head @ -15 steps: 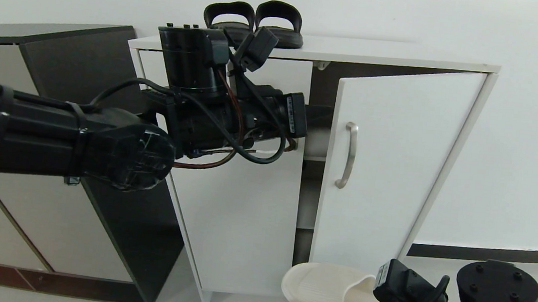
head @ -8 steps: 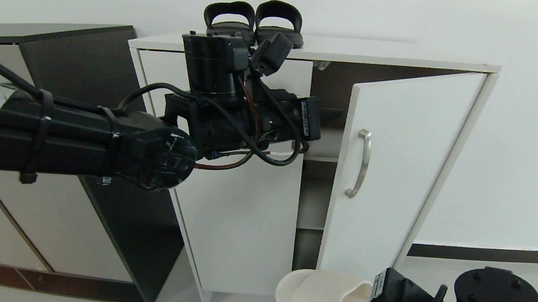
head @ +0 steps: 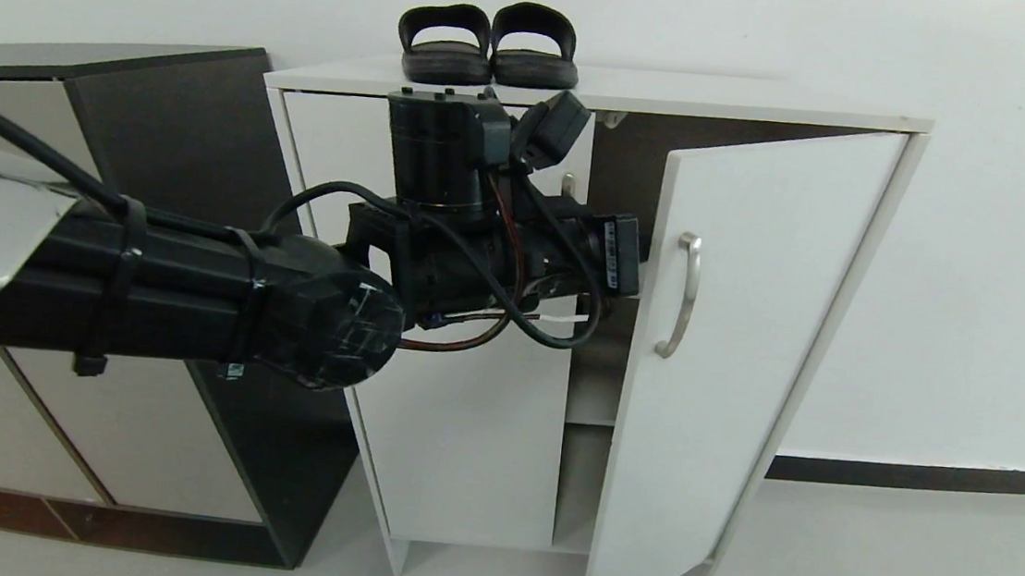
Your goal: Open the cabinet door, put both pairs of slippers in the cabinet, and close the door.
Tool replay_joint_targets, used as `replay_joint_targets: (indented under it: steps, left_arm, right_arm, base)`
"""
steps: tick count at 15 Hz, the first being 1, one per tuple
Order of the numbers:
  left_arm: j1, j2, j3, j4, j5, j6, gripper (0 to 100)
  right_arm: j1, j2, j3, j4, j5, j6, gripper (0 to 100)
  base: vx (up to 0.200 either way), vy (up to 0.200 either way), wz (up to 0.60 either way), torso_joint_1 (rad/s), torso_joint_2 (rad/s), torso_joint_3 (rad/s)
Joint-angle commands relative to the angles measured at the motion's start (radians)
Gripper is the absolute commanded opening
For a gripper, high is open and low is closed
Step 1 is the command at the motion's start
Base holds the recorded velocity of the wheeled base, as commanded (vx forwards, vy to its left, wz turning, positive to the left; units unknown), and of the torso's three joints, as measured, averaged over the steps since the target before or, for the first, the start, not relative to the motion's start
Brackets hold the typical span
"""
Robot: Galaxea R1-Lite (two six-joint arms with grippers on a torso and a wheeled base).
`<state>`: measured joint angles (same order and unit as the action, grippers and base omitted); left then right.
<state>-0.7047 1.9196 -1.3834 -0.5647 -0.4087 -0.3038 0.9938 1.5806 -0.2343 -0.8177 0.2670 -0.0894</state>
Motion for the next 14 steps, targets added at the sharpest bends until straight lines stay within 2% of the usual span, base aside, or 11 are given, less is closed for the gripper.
replay_joint_targets:
  steps: [1,2,3,4,6,8,9,10,11,12,14]
  left_arm:
    - [-0.110,-0.045,0.053,-0.001,0.022,0.022,0]
    - [-0.176,-0.065,0.096,-0.004,0.019,0.046,0]
    - [-0.222,-0.068,0.124,-0.027,0.021,0.084,0]
    - [-0.237,-0.068,0.130,-0.047,0.024,0.112,0]
    - [-0.220,-0.073,0.129,-0.052,0.038,0.115,0]
    - [-0.067,-0.159,0.168,-0.058,0.090,0.111,0]
    - [0.060,-0.281,0.244,-0.055,0.102,0.112,0]
    - [0.134,-0.412,0.331,-0.041,0.114,0.111,0]
    - [0.165,-0.476,0.369,-0.026,0.123,0.111,0]
    - [0.235,-0.699,0.506,0.088,0.197,0.112,0]
    - [0.292,-0.936,0.675,0.241,0.306,0.114,0]
  right_arm:
    - [0.039,-0.059,0.059,-0.006,0.047,-0.004,0]
    - [0.051,-0.071,0.081,-0.005,0.055,-0.023,0]
    - [0.051,-0.068,0.085,-0.006,0.055,-0.041,0]
    - [0.048,-0.059,0.078,-0.008,0.052,-0.046,0]
    - [0.011,-0.028,0.041,-0.008,0.043,-0.043,0]
    - [-0.092,0.002,0.023,-0.026,0.041,-0.044,0]
    - [-0.165,0.021,-0.011,-0.041,0.029,-0.041,0]
    - [-0.213,0.038,-0.053,-0.044,-0.025,-0.038,0]
    - [-0.227,0.044,-0.076,-0.044,-0.061,-0.026,0]
    - [-0.235,0.067,-0.186,-0.044,-0.207,0.105,0]
    - [-0.224,0.117,-0.326,-0.044,-0.361,0.249,0]
  base:
    - [-0.200,0.000,0.00,0.002,0.00,0.007]
    - [-0.200,0.000,0.00,-0.007,0.01,0.012]
    - [-0.200,0.000,0.00,-0.002,0.00,-0.002]
    - [-0.200,0.000,0.00,0.002,0.00,0.002]
    - [-0.100,0.000,0.00,0.001,0.00,0.001]
    - [0.000,0.000,0.00,0.000,0.00,0.000]
    - [0.000,0.000,0.00,0.000,0.00,0.000]
    - [0.000,0.000,0.00,0.000,0.00,0.000]
    - [0.000,0.000,0.00,0.000,0.00,0.000]
    - [0.000,0.000,0.00,0.000,0.00,0.000]
    - [0.000,0.000,0.00,0.000,0.00,0.000]
